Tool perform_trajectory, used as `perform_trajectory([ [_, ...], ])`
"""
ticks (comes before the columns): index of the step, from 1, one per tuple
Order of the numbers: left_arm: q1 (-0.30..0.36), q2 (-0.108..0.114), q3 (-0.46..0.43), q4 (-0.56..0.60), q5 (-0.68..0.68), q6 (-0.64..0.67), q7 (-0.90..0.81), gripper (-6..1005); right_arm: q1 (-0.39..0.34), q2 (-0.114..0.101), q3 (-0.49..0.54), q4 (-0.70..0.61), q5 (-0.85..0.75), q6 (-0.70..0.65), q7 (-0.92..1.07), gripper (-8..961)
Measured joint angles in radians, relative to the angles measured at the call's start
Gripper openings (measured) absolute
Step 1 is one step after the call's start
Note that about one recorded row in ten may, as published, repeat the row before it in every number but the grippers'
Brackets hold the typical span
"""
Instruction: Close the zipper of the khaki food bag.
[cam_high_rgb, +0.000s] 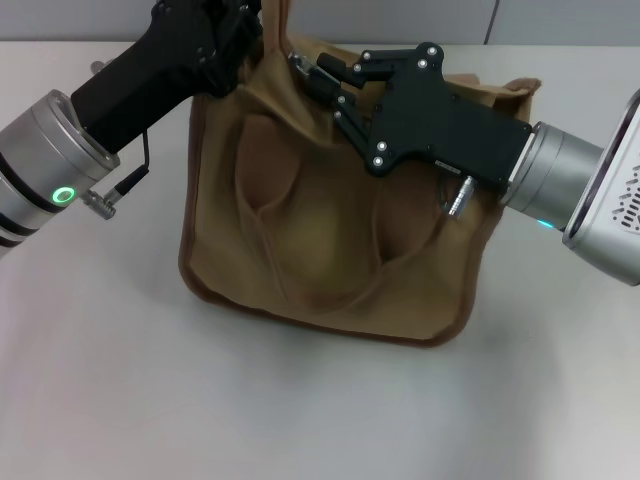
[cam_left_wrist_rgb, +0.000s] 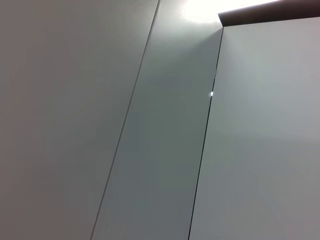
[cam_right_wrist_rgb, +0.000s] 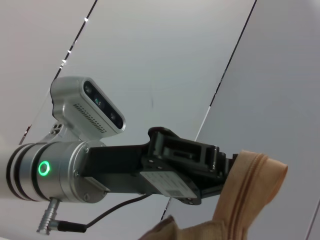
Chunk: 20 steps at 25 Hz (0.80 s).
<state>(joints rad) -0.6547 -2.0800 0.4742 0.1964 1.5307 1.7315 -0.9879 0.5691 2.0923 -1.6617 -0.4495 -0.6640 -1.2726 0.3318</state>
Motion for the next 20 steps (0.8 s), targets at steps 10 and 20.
perform_trajectory([
  [10,0.008,0.001,-0.001,0.0,-0.008,0.0,0.0,55,-0.018,0.0,0.033,0.006,0.0,0.006,0.015,83],
  [20,0.002,0.001,0.0,0.0,-0.009,0.0,-0.002,56,-0.012,0.0,0.04,0.0,-0.005,0.004,0.027,27],
])
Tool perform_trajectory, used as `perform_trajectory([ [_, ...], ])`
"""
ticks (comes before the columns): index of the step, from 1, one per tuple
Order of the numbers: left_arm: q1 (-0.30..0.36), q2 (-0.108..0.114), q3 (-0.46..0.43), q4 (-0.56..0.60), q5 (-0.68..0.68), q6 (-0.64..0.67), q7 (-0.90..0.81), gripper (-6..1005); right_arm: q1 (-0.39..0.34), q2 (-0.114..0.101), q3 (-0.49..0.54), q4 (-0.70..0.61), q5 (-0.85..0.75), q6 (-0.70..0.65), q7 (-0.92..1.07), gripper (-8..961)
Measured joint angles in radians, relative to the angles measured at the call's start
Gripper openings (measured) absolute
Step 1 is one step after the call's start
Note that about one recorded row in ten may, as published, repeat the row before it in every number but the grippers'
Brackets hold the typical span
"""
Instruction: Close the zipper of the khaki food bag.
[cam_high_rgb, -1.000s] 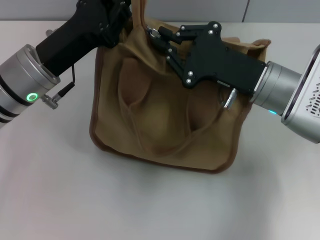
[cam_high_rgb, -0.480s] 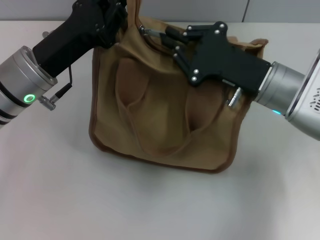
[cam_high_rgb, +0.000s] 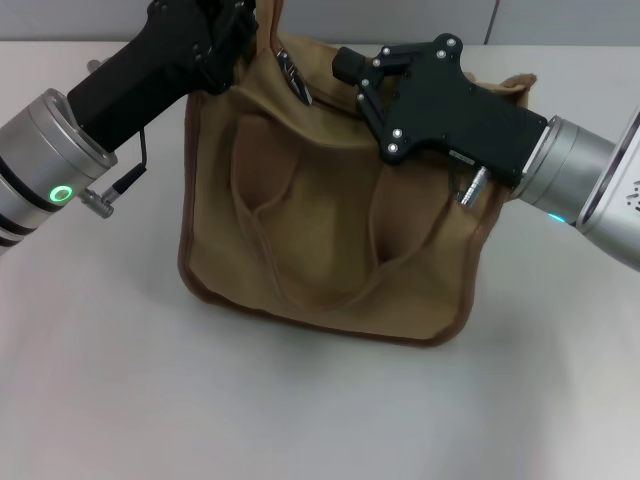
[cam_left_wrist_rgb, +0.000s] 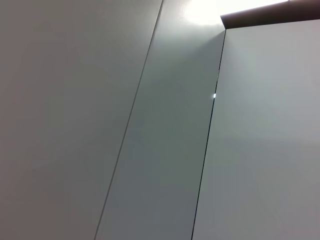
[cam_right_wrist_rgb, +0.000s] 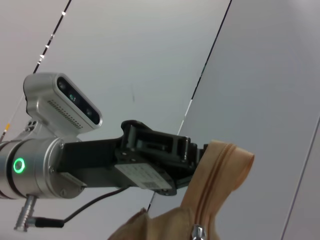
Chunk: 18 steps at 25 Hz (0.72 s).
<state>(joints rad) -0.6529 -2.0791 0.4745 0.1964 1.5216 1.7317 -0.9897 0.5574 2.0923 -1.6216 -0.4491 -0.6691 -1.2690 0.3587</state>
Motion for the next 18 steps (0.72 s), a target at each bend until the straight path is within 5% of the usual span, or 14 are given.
perform_trajectory([
  [18,-0.002,-0.001,0.004,0.0,0.0,0.001,-0.004,57,0.0,-0.005,-0.023,-0.03,-0.024,-0.031,0.258,172],
])
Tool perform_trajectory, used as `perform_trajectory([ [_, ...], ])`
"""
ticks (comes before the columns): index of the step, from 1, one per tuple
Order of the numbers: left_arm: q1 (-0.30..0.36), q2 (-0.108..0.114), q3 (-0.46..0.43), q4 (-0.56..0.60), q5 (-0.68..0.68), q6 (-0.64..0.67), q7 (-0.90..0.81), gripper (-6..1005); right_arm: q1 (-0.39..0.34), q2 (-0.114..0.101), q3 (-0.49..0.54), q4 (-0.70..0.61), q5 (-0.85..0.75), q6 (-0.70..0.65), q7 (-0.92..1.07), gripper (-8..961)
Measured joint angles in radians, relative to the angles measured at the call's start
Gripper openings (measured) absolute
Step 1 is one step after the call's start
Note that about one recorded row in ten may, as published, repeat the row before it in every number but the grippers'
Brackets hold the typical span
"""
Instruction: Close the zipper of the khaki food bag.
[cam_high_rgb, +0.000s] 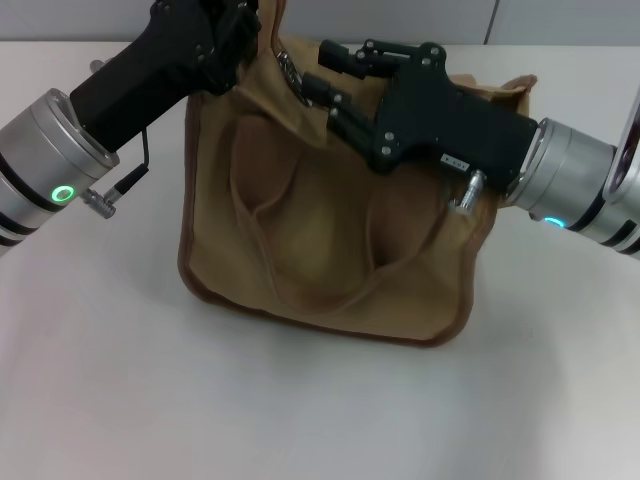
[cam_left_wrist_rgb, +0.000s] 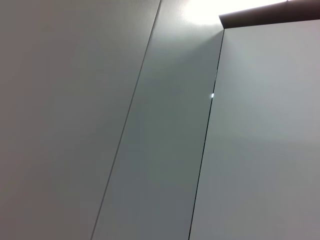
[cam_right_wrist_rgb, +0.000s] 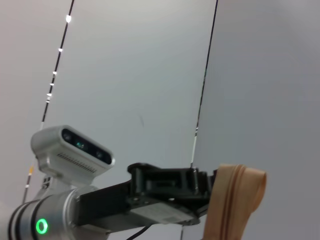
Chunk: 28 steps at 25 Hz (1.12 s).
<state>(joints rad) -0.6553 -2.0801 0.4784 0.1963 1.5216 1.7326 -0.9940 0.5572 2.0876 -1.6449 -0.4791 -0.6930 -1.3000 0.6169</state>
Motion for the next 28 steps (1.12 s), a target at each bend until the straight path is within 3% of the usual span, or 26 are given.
perform_trajectory([
  [8,-0.006,0.0,0.003,0.0,0.0,0.0,-0.001,58,0.013,0.002,-0.001,-0.024,-0.065,0.065,0.028,339],
  [16,-0.008,0.0,0.003,0.0,0.0,0.003,-0.002,59,0.018,0.004,-0.003,-0.057,-0.063,0.147,0.028,334],
  [28,-0.009,0.0,0.001,0.0,0.0,0.0,0.002,60,0.016,0.005,-0.004,-0.064,-0.024,0.169,0.021,327],
])
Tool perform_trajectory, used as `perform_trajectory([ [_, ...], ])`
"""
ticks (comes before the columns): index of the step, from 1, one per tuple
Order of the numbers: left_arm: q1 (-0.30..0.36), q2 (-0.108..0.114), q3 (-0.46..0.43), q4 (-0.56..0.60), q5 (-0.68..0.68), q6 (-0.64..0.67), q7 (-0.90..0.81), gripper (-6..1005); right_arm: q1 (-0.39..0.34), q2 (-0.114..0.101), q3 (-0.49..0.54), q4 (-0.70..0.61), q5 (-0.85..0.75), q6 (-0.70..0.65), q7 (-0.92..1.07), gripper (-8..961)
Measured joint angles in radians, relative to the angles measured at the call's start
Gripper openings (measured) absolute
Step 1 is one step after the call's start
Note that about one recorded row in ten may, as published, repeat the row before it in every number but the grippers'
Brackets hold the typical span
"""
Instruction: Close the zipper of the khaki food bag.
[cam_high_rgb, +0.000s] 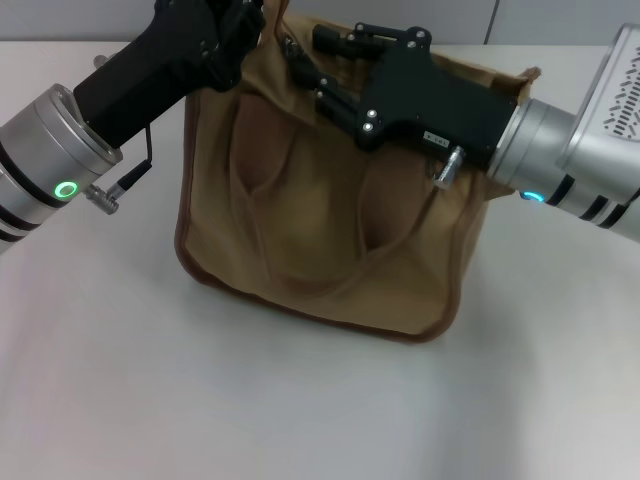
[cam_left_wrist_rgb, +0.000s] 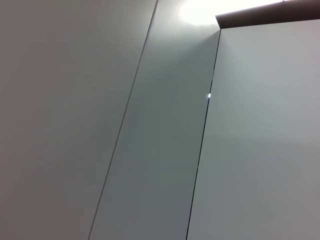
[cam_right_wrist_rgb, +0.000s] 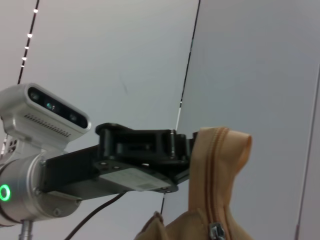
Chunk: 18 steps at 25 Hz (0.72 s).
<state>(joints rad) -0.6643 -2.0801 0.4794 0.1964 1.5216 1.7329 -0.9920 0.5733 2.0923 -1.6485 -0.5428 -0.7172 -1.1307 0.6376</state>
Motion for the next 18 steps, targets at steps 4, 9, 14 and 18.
perform_trajectory([
  [4,-0.001,0.0,-0.003,0.0,0.0,-0.003,0.002,60,0.007,0.0,-0.018,-0.002,0.0,0.012,-0.003,326],
  [9,-0.002,0.0,-0.004,0.0,0.0,-0.008,0.003,61,0.018,0.0,-0.035,-0.011,0.003,0.05,-0.004,324],
  [14,-0.003,0.0,-0.004,0.0,0.0,-0.015,0.005,61,0.017,0.0,-0.034,-0.02,0.043,0.069,-0.004,322],
  [18,-0.003,0.0,-0.004,0.0,0.0,-0.018,0.005,62,0.023,0.0,-0.064,-0.019,0.059,0.07,-0.007,320],
])
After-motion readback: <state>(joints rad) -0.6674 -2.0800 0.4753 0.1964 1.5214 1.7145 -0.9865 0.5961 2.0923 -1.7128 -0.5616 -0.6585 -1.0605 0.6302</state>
